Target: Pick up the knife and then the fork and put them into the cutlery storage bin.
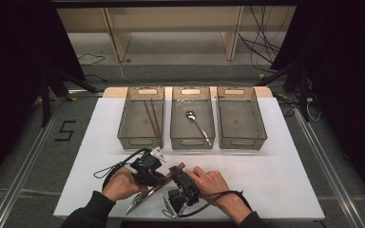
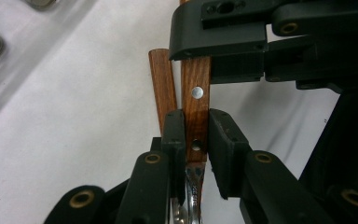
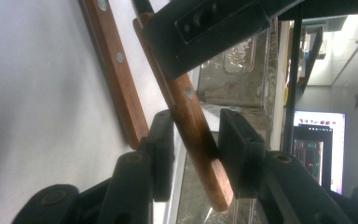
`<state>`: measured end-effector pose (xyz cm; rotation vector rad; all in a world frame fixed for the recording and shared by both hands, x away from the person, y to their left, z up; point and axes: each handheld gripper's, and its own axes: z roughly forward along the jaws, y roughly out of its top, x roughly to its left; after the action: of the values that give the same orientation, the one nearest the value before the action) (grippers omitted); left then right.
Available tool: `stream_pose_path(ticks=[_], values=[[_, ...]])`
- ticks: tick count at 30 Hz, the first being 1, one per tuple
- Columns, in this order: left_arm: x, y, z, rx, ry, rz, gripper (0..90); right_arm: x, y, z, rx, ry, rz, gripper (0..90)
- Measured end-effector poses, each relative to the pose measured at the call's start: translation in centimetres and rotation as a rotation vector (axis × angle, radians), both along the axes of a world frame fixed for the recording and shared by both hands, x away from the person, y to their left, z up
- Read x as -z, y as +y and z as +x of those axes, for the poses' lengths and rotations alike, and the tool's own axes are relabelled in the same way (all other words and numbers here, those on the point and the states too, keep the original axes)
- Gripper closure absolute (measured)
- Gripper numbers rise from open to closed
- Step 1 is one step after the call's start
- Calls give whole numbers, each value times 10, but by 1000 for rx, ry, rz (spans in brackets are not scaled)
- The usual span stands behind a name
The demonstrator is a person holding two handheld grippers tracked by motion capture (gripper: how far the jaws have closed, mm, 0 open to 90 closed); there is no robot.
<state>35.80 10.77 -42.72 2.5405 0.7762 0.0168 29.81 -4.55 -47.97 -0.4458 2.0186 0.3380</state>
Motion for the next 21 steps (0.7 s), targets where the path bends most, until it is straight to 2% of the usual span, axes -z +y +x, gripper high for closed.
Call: stream_pose_path(ticks=[10,16,21], values=[[-9,2,-1,13,16,-7,767,-2,-3,-4,-38,-26,-27,746],[-13,5,0,8,32,-28,765,-3,-4,-6,-52,-23,-61,789],[-15,8,2,-7,39,-68,756,-6,-6,-6,-60,-17,-48,807]])
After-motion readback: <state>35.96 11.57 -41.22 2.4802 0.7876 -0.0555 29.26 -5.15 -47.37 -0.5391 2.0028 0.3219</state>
